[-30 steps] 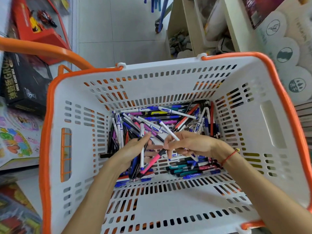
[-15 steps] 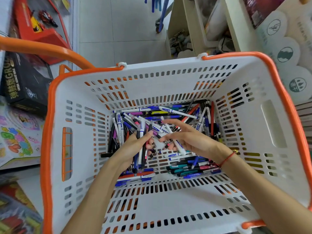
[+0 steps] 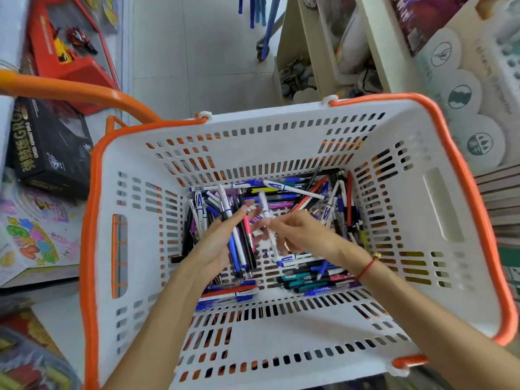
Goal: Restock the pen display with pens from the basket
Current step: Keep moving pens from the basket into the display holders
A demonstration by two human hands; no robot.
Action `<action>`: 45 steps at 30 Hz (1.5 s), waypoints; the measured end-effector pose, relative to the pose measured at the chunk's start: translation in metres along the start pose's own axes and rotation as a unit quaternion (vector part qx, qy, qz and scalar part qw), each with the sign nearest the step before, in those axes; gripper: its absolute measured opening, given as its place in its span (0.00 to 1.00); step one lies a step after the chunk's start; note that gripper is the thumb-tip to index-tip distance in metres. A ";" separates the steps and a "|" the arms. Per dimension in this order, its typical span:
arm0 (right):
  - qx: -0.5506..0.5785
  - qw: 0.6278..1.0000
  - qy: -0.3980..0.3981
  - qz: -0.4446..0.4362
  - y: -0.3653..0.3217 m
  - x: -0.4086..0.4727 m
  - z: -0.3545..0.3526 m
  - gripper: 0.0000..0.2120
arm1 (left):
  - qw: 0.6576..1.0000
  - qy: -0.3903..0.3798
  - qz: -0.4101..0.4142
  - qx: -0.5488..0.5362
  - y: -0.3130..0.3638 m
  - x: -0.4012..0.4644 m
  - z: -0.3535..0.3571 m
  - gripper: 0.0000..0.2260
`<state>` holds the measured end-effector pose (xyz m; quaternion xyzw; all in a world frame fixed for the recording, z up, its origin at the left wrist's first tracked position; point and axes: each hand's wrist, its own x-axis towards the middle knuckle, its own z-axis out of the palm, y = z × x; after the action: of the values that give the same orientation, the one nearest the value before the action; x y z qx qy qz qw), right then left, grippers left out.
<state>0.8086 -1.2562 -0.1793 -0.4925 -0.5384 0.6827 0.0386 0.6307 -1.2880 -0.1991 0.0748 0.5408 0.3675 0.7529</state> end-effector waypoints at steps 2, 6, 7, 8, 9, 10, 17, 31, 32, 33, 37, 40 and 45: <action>-0.090 0.995 0.038 -0.036 -0.009 -0.005 0.004 0.18 | 1.000 -0.001 -0.015 0.020 0.006 -0.008 0.009 0.36; -0.256 0.954 0.130 -0.084 -0.025 -0.022 0.004 0.19 | 0.998 -0.043 0.006 0.047 0.023 -0.028 0.043 0.18; -0.308 0.936 0.151 -0.083 -0.031 -0.029 0.004 0.18 | 0.998 -0.045 0.018 0.048 0.027 -0.033 0.052 0.18; -0.359 0.912 0.178 -0.084 -0.036 -0.036 0.003 0.17 | 0.997 -0.050 0.027 0.044 0.032 -0.042 0.062 0.20; -0.404 0.885 0.215 -0.090 -0.043 -0.046 0.000 0.17 | 0.996 -0.058 0.029 0.056 0.037 -0.047 0.070 0.17; -0.434 0.860 0.250 -0.098 -0.049 -0.054 -0.004 0.18 | 0.995 -0.063 0.032 0.068 0.041 -0.051 0.078 0.09; -0.267 0.812 0.492 -0.166 -0.097 -0.128 -0.044 0.23 | 0.978 -0.131 0.040 0.158 0.091 -0.078 0.161 0.09; 0.148 0.812 0.557 -0.095 -0.109 -0.297 -0.126 0.10 | 0.894 -0.327 0.031 0.304 0.060 -0.138 0.346 0.05; 0.140 0.809 0.565 -0.082 -0.103 -0.308 -0.132 0.11 | 0.886 -0.340 0.034 0.313 0.053 -0.143 0.357 0.05; 0.139 0.803 0.575 -0.072 -0.098 -0.319 -0.135 0.13 | 0.877 -0.349 0.037 0.328 0.048 -0.148 0.367 0.06; 0.109 0.764 0.632 -0.069 -0.073 -0.364 -0.148 0.20 | 0.829 -0.392 0.028 0.398 0.027 -0.168 0.408 0.10; 0.073 0.733 0.673 -0.069 -0.064 -0.392 -0.150 0.18 | 0.804 -0.422 0.033 0.417 0.016 -0.182 0.432 0.10; 0.092 0.662 0.739 -0.090 -0.042 -0.421 -0.153 0.17 | 0.804 -0.446 0.011 0.394 0.002 -0.188 0.460 0.13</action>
<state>1.1131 -1.3774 0.1281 -0.7783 -0.3089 0.1341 0.5299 1.0024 -1.2745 0.1305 0.5266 0.2427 0.0571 0.8127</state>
